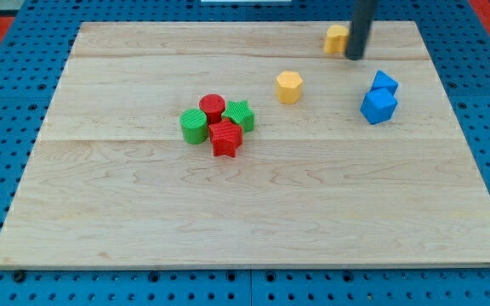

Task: Slide the red circle to the right of the yellow heart

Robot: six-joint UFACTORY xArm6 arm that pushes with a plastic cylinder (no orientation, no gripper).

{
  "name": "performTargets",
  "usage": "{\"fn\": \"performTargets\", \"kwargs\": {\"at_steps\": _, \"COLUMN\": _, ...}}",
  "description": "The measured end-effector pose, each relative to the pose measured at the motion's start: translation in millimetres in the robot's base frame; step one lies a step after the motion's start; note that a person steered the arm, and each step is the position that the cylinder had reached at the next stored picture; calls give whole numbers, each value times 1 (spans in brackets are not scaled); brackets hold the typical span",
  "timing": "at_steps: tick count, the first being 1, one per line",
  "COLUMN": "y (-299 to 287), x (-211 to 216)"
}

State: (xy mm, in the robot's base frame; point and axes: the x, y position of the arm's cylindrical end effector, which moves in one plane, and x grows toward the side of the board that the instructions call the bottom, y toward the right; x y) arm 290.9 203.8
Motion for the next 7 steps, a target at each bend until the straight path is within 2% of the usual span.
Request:
{"fn": "performTargets", "kwargs": {"at_steps": 1, "y": 44, "x": 50}}
{"fn": "performTargets", "kwargs": {"at_steps": 2, "y": 38, "x": 85}}
{"fn": "performTargets", "kwargs": {"at_steps": 4, "y": -66, "x": 45}}
{"fn": "performTargets", "kwargs": {"at_steps": 5, "y": -27, "x": 46}}
{"fn": "performTargets", "kwargs": {"at_steps": 6, "y": -23, "x": 37}}
{"fn": "performTargets", "kwargs": {"at_steps": 7, "y": -66, "x": 25}}
